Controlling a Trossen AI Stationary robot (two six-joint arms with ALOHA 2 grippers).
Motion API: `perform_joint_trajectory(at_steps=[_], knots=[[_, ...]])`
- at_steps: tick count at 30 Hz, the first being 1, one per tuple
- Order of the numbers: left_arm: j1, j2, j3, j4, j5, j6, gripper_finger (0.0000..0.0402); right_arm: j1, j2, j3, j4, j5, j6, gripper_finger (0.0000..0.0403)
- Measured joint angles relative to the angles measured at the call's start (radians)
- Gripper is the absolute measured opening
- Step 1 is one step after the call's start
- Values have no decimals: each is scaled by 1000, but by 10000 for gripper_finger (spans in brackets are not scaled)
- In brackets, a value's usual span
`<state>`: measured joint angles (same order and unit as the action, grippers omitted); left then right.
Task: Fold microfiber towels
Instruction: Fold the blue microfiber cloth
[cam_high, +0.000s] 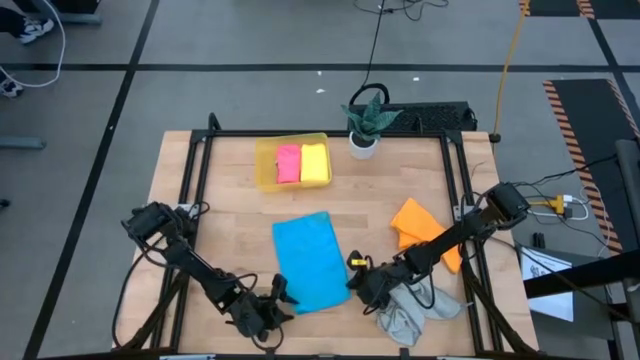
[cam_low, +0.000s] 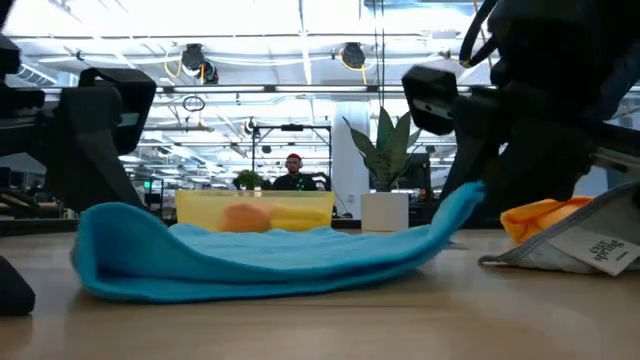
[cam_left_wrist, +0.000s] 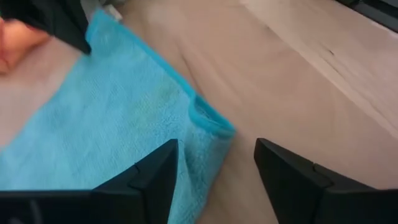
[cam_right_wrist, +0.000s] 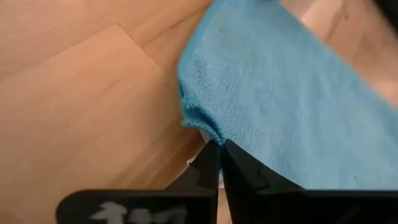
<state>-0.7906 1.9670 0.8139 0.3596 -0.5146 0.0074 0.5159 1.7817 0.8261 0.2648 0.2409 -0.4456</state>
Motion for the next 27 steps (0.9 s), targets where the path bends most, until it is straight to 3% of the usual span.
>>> perform_joint_trajectory(at_steps=[3, 15, 19, 27], knots=[[-13, 5, 2, 46, -42, 37, 214, -4, 0, 0, -28, -1, 72, 2], [-11, 48, 1, 98, -55, 25, 166, -6, -12, 1, -9, -1, 221, 2], [-5, 62, 1, 148, -64, 31, 146, -6, -43, 2, -25, 61, 270, 2], [-1, 63, 0, 154, -73, 5, 71, -6, -101, -14, -64, 122, 363, 2]])
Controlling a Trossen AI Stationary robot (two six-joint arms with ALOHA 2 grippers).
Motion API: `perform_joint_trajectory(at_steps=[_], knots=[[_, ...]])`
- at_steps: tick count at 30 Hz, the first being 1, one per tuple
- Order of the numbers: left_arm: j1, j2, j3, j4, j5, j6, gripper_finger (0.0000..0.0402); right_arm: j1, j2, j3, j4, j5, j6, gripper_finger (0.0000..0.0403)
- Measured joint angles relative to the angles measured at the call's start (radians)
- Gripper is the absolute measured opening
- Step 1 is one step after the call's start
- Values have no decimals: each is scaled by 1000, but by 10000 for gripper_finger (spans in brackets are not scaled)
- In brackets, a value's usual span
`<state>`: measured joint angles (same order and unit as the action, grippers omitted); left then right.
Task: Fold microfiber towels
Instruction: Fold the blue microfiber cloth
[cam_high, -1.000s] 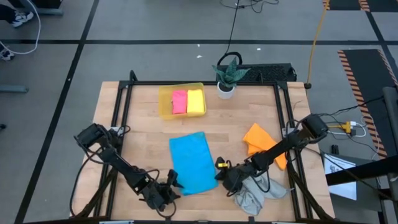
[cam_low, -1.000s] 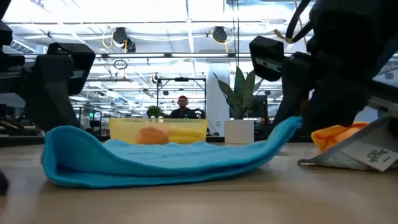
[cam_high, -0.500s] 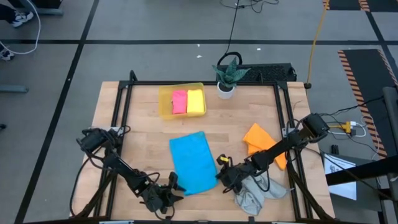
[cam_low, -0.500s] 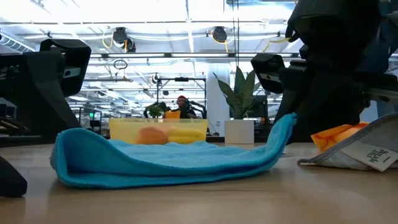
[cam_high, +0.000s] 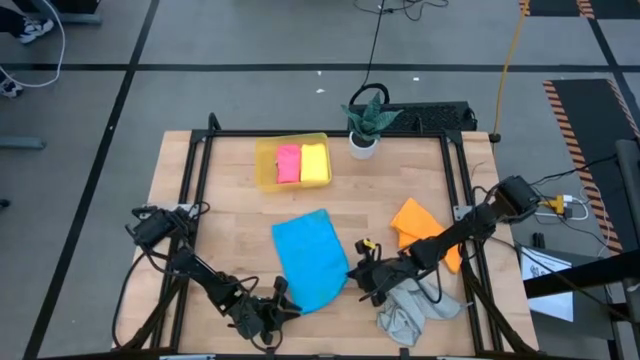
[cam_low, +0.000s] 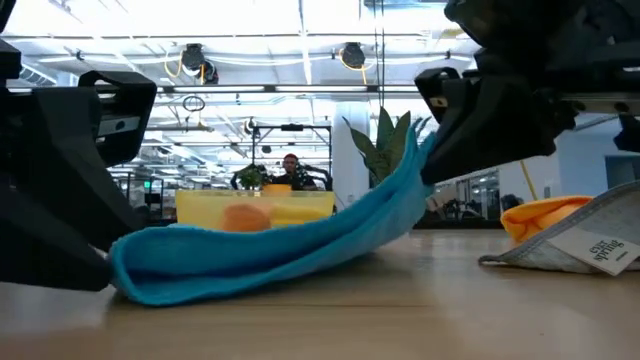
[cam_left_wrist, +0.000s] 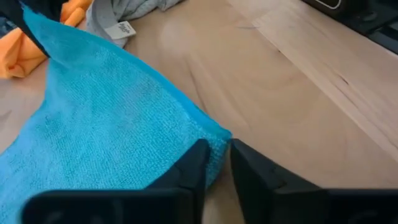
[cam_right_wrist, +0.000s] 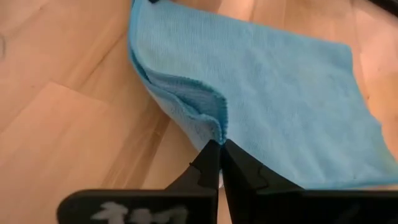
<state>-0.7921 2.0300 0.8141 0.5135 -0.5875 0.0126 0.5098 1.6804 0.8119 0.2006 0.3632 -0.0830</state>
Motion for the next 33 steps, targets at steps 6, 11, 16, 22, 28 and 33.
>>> perform_joint_trajectory(at_steps=[6, 11, 16, 22, 28, 33], knots=[[6, 0, 0, 15, -10, -16, 8, 9, 1, -27, 5, -1, 36, 2], [3, -27, -2, 4, 10, -4, 5, 31, 1, -28, 20, -13, 48, 2], [-15, -121, -6, -36, 74, 21, 8, 48, 1, -28, 113, -183, 102, 2], [-35, -251, -4, -83, 122, 11, 4, 62, 0, -28, 212, -259, 132, 2], [-40, -323, -3, -198, -12, 1, 13, 61, 0, -28, 201, -102, 167, 2], [-15, -329, -7, -331, -99, -96, 6, 62, -34, -29, 123, 40, 254, 2]])
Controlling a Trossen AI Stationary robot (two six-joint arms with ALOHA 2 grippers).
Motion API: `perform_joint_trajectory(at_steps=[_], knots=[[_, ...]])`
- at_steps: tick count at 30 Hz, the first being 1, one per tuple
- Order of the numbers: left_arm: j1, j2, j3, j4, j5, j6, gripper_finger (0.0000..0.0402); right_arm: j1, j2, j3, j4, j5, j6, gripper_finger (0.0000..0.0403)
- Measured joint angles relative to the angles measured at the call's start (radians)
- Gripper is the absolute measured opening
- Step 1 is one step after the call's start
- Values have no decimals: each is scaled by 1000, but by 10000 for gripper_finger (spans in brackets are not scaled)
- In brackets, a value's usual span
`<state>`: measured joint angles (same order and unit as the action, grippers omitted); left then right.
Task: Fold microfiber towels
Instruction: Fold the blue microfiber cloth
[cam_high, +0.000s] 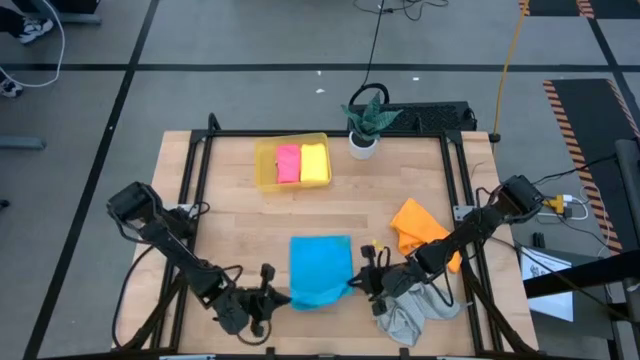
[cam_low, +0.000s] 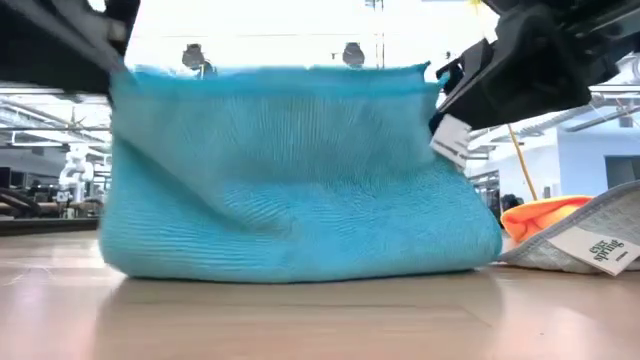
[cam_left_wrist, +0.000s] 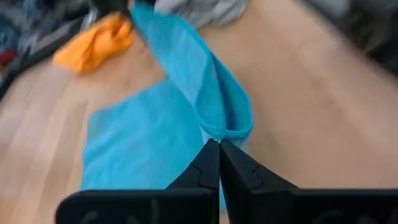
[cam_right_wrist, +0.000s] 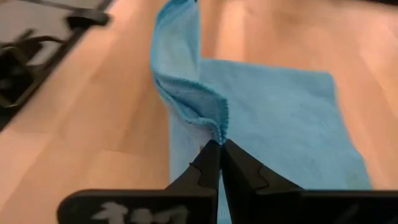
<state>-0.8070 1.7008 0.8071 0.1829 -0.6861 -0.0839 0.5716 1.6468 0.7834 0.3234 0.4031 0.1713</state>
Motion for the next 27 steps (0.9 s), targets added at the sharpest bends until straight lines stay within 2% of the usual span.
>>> perform_joint_trajectory(at_steps=[2, 5, 8, 11, 17, 20, 22, 27], knots=[[21, 0, -8, -43, -9, -64, 13, 0, -16, 0, -39, 41, 49, 2], [56, 0, -22, -63, -11, -138, 25, -1, -26, 0, -76, 45, 102, 2], [84, 0, -31, -59, 24, -118, 44, -1, -26, 0, -94, 42, 121, 2], [96, 0, -37, -60, 88, -61, 81, 0, -26, 0, -121, 42, 135, 2], [101, 0, -37, -59, 135, -33, 175, 0, -26, 0, -125, 42, 134, 2], [101, 11, -37, -55, 130, -30, 207, 0, -26, 0, -126, 42, 133, 2], [101, 40, -37, -55, 93, -5, 218, 0, -26, 0, -127, 42, 132, 2], [101, 157, -37, 43, 5, 46, 219, 0, -26, 0, -127, 42, 132, 2]])
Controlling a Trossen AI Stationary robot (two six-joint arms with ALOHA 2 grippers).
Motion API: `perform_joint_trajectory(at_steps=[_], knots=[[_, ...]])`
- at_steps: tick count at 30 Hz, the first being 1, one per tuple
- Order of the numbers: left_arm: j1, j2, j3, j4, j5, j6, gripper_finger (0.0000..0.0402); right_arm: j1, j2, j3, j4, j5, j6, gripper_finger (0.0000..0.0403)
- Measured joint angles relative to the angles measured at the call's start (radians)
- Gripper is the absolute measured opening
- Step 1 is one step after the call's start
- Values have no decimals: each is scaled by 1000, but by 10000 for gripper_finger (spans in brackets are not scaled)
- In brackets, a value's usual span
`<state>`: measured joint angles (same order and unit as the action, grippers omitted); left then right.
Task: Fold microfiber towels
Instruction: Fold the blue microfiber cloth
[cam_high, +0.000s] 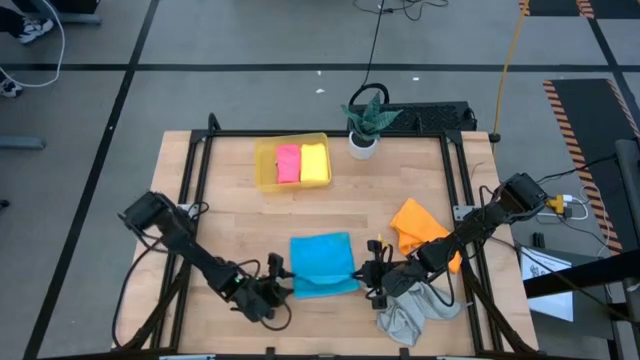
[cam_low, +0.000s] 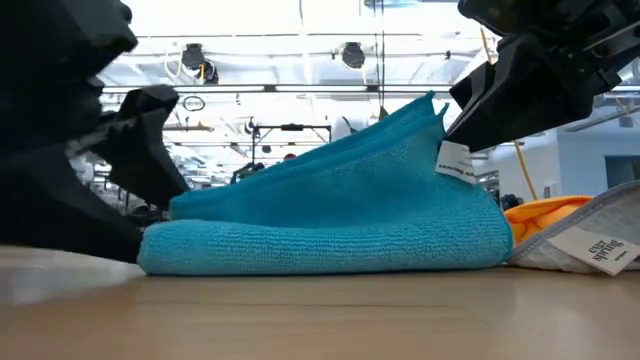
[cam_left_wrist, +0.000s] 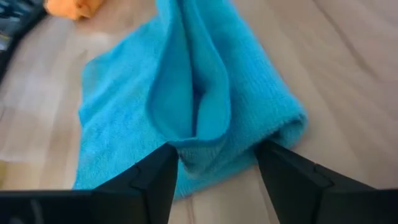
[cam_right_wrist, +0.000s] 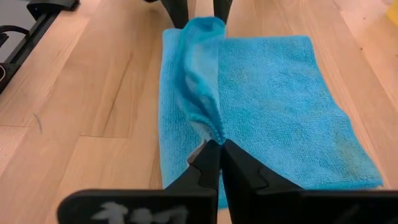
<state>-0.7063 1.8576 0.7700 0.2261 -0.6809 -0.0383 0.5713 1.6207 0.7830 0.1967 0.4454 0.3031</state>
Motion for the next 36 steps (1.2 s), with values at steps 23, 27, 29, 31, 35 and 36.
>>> perform_joint_trajectory(at_steps=[23, 27, 29, 31, 35, 36], knots=[[-23, -49, 1, -46, -105, -132, 171, -2, 0, -1, -7, 0, -4, 2], [11, -49, 2, -39, -75, -184, 170, -2, 0, -1, -7, 0, -4, 2], [23, -49, 2, -38, -74, -218, 170, -2, 0, -1, -7, 0, -5, 2], [33, -49, 2, -45, -70, -258, 170, -2, 0, -1, -7, 0, -5, 2], [41, -49, 2, -61, -87, -346, 170, -2, 0, -3, -3, 0, -8, 2], [41, -49, 2, -72, -96, -375, 170, -2, 0, -8, 2, 0, -8, 2]])
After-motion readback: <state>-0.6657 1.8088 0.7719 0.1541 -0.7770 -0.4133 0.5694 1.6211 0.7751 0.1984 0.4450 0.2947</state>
